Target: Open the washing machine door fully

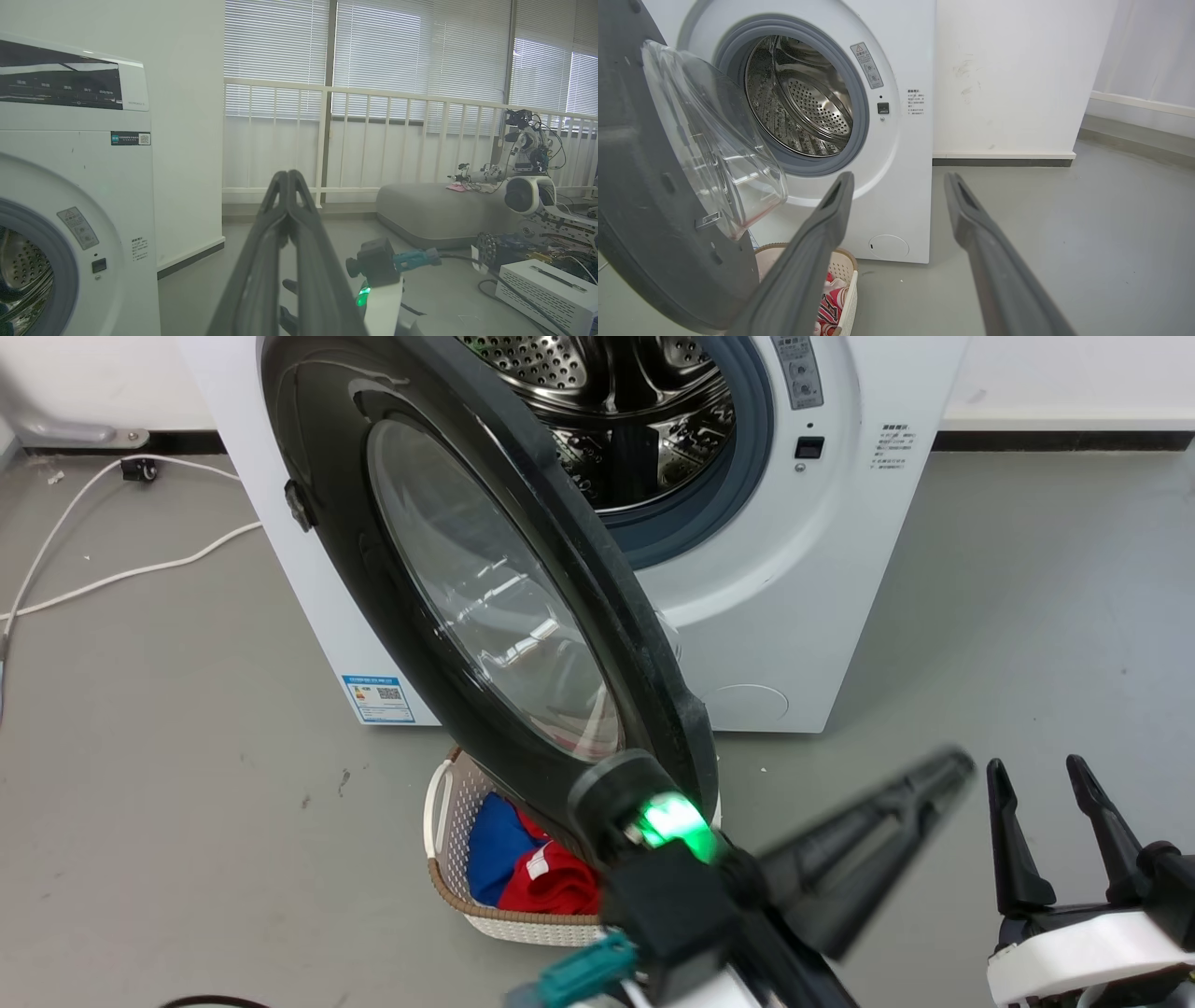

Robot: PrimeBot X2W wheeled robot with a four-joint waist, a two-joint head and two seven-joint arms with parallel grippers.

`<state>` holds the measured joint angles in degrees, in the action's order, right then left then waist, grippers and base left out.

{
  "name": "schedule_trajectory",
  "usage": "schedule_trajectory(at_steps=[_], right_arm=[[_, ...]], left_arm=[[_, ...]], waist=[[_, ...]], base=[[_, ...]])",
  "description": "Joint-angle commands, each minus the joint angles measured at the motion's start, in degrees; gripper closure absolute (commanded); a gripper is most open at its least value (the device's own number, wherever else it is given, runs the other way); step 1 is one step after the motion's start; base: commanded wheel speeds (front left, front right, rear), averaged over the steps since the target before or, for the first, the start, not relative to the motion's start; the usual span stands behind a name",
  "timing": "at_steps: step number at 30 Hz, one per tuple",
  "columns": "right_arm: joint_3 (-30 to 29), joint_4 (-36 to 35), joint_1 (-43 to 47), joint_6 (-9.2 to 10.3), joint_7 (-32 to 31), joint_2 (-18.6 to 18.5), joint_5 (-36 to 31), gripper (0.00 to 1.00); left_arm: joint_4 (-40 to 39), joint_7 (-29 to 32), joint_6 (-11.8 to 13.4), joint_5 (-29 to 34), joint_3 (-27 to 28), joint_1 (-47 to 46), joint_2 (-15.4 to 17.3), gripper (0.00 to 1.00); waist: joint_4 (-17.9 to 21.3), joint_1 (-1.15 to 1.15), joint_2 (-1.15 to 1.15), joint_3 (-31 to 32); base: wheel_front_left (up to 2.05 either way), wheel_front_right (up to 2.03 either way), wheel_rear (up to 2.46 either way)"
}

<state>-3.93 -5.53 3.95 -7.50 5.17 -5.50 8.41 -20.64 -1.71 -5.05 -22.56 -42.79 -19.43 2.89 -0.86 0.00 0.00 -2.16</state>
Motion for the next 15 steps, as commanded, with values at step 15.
schedule_trajectory(at_steps=[15], right_arm=[[0.14, 0.03, -2.03, 0.01, 0.12, -0.30, 0.57, 0.00]], left_arm=[[22.33, 4.30, 0.30, -5.32, -8.45, 2.00, 1.10, 1.00]], waist=[[1.19, 0.00, 0.00, -3.62]], base=[[0.00, 0.00, 0.00]])
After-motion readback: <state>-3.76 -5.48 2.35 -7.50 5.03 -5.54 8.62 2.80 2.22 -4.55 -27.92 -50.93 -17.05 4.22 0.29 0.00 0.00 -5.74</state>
